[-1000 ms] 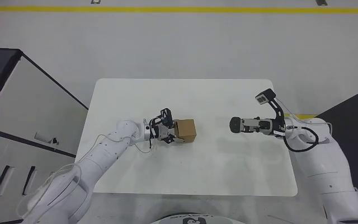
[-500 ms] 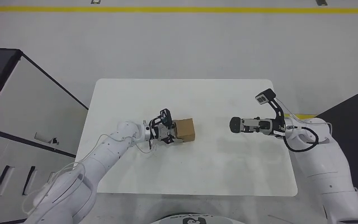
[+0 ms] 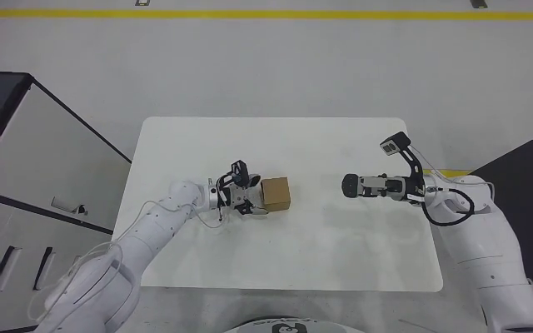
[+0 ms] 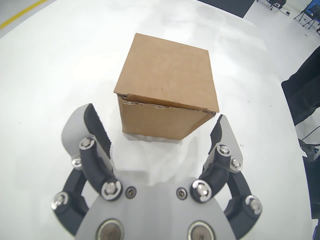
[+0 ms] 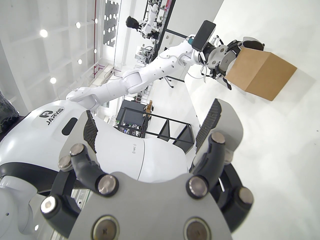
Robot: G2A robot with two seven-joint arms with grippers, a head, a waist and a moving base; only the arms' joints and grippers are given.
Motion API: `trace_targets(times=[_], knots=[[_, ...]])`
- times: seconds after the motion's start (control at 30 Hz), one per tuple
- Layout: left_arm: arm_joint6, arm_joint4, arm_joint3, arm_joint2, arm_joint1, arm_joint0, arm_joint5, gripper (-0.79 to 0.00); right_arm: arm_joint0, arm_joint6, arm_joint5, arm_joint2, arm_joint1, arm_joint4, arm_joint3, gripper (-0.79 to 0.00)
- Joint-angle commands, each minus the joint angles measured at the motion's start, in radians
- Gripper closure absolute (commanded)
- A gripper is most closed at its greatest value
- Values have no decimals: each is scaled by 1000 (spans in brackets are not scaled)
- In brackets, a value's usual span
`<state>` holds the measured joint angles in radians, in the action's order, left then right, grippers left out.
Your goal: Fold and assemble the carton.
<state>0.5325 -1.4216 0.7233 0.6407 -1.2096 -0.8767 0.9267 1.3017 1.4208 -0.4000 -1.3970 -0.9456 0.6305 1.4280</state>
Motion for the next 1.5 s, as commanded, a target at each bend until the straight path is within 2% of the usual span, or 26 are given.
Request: trace_targets(times=[0.0,0.23,0.43,0.77,0.87,1.03,1.47], knots=[[14,-10,7,12,11,-5,9,-785,0,0,0,0,0,0,0,-785],[60,-48,83,85,68,-43,41,-785,0,0,0,0,0,0,0,-785],[64,-60,205,188,131,-106,70,-785,0,0,0,0,0,0,0,-785],[12,-12,531,427,259,-317,86,-785,0,0,0,0,0,0,0,-785],[-13,39,635,487,292,-389,86,-785,0,0,0,0,0,0,0,-785],[-81,127,746,573,339,-484,86,-785,0,0,0,0,0,0,0,-785],[-81,127,746,573,339,-484,86,-784,0,0,0,0,0,0,0,-784]])
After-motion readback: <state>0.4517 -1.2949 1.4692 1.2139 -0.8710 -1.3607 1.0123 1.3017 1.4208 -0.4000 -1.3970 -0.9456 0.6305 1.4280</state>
